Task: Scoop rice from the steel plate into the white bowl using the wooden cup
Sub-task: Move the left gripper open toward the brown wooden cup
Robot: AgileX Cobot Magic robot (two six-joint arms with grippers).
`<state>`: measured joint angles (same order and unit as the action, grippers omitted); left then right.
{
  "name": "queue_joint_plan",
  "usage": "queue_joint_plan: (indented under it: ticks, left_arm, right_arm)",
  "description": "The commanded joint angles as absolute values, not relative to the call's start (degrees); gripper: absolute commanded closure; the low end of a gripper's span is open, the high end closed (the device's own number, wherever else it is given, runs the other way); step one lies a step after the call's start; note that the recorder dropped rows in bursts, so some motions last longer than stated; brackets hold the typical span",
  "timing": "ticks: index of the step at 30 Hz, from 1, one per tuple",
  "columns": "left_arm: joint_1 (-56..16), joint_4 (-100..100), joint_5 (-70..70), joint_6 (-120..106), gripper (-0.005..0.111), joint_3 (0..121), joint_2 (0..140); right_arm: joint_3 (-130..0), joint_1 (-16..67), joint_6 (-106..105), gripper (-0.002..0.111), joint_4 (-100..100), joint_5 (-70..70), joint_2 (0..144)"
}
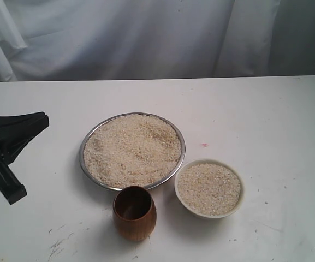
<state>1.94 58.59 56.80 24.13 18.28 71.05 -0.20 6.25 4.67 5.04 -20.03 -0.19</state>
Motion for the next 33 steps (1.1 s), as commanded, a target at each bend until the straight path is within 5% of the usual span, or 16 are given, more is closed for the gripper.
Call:
queue_joint_plan:
  ticks: [1,17,29,33]
  left_arm:
    - [1.77,58.84,65.21,24.26,0.107,18.36,71.11]
    - [1.77,61.75,69.77,26.14,0.107,18.36,71.25]
    - [1.77,65.35,51.04,38.92,0.107,18.36,71.43]
    - [-5.82,66.87,41.26,41.10,0.103,20.48,75.86]
  right_arm:
    - [0.00,6.29,4.69,0.108,4.99,-19.81,0.00]
    - [0.00,6.29,4.69,0.108,4.99,-19.81,0.00]
    - [0.00,6.29,4.69,0.108,4.99,-19.81,0.00]
    - [0.00,6.29,4.69,0.108,4.99,-19.81,0.00]
